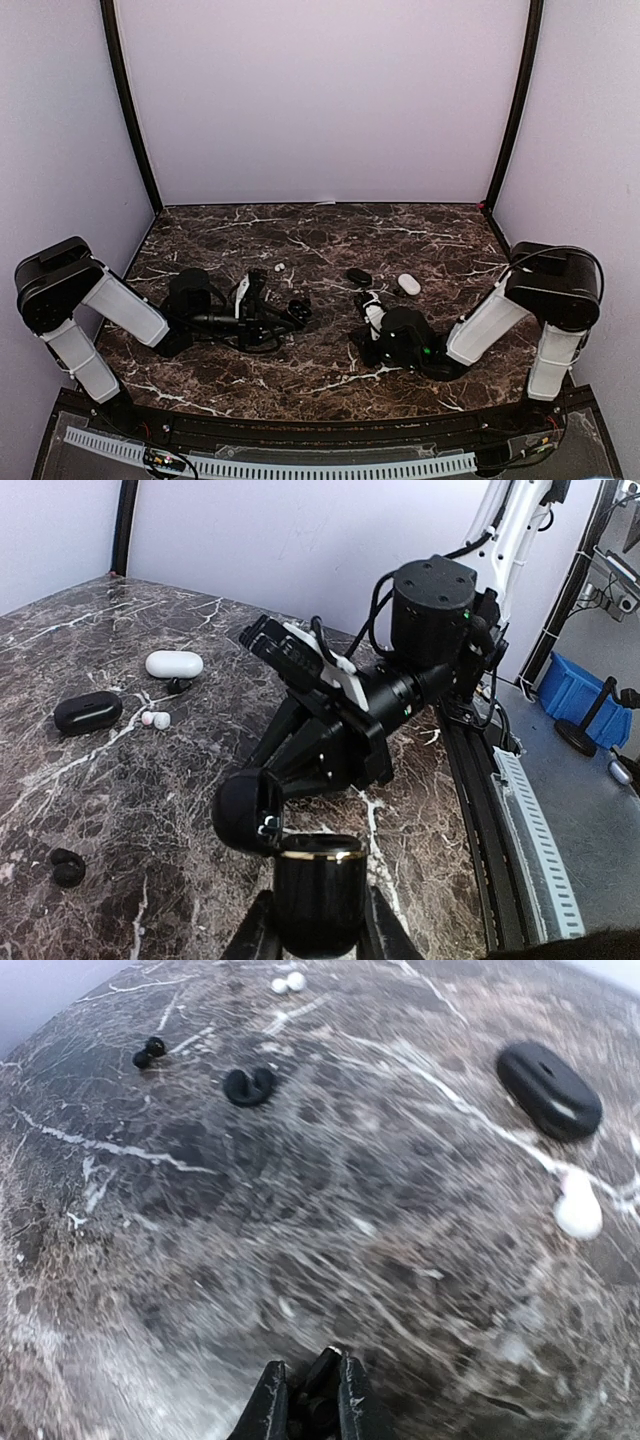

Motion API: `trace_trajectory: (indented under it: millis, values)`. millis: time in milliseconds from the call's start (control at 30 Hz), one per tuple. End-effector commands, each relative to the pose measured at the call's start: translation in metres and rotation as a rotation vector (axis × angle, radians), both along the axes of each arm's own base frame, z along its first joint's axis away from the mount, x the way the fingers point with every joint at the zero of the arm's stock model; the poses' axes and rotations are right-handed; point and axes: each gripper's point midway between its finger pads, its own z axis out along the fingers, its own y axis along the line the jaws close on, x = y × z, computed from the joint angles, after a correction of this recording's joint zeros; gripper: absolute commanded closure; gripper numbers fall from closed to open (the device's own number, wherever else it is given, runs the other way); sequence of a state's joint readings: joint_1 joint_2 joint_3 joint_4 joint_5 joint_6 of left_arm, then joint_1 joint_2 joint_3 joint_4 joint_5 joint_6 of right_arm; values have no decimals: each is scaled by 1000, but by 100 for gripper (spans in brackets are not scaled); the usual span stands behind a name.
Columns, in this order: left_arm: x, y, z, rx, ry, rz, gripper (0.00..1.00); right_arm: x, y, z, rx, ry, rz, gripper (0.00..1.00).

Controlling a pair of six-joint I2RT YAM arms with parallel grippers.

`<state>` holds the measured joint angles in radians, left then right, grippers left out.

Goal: Insert the wireless bluetooth earbuds into the charging case
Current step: Place the left earbud at the center of the board, then pick up the left earbud from the center of the board.

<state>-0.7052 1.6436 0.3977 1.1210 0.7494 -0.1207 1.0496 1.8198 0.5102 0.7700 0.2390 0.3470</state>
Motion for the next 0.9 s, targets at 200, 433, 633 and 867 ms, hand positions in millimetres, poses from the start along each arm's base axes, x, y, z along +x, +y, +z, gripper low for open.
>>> trace_trajectory:
  millis: [200, 433, 633, 867]
  values:
    - [-1, 2, 12, -22, -67, 6, 81, -9, -4, -9, -98, -184, 13, 65]
    - [1, 3, 12, -11, -72, 25, 81, -33, -15, -11, -86, -105, 104, 51]
    - [1, 3, 14, -18, -71, 21, 81, -45, -27, -17, -70, -58, 136, 48]
    - [0, 3, 15, -20, -75, 21, 81, -33, -11, -33, -118, -31, 119, 51]
